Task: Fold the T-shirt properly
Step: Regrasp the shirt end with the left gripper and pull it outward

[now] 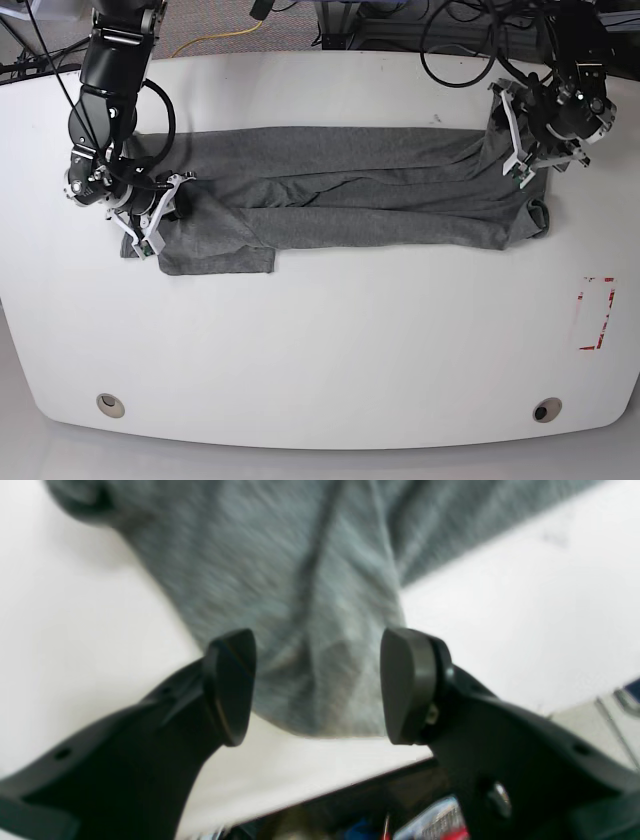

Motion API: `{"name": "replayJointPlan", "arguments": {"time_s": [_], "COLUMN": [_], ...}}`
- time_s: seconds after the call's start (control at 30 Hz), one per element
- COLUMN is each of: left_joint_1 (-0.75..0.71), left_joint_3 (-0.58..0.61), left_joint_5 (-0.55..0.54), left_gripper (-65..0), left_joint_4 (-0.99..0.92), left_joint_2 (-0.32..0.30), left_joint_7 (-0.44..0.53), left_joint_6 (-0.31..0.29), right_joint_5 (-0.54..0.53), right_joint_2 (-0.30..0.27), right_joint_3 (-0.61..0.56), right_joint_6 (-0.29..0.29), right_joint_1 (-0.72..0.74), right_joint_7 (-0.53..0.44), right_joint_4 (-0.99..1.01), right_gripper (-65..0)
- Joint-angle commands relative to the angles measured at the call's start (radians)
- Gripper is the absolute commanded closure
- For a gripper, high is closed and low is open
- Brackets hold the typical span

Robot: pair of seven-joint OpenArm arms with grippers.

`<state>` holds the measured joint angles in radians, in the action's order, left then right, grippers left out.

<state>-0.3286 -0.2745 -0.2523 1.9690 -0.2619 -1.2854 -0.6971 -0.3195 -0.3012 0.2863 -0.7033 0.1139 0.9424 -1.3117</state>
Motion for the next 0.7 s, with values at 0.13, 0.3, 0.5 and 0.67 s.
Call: {"name": "replayJointPlan", "arguments": {"time_s": [0.13,0.3,0.5,0.67], "left_joint_1": [-0.082,-0.109,-0.128,-0.128], "left_joint_3": [0.068,0.102,0.097,0.102], "left_joint_5": [0.038,0.043,0.046,0.046], "left_gripper": [-36.5,-36.5,-36.5,-36.5], "left_joint_4": [0.033,0.031,0.03,0.026], "left_joint_2": [-0.024,-0.061,-0.098,-0.103], "left_joint_7": [0.057,0.057,0.057,0.057], "left_joint_6": [-0.001,-0.001,-0.001,-0.001], "right_joint_5": [0.026,0.026,0.026,0.024], "right_joint_2": [-0.01,-0.01,-0.011,-0.011], "right_joint_3": [0.0,0.0,0.0,0.0], "right_joint_6": [0.005,0.005,0.005,0.005], "right_joint_1": [0.002,0.002,0.002,0.0], "right_joint_7": [0.03,0.03,0.03,0.03], "right_joint_4": [-0.002,-0.002,-0.002,-0.002], "right_gripper": [-10.1,-10.1,-10.1,-10.1]}}
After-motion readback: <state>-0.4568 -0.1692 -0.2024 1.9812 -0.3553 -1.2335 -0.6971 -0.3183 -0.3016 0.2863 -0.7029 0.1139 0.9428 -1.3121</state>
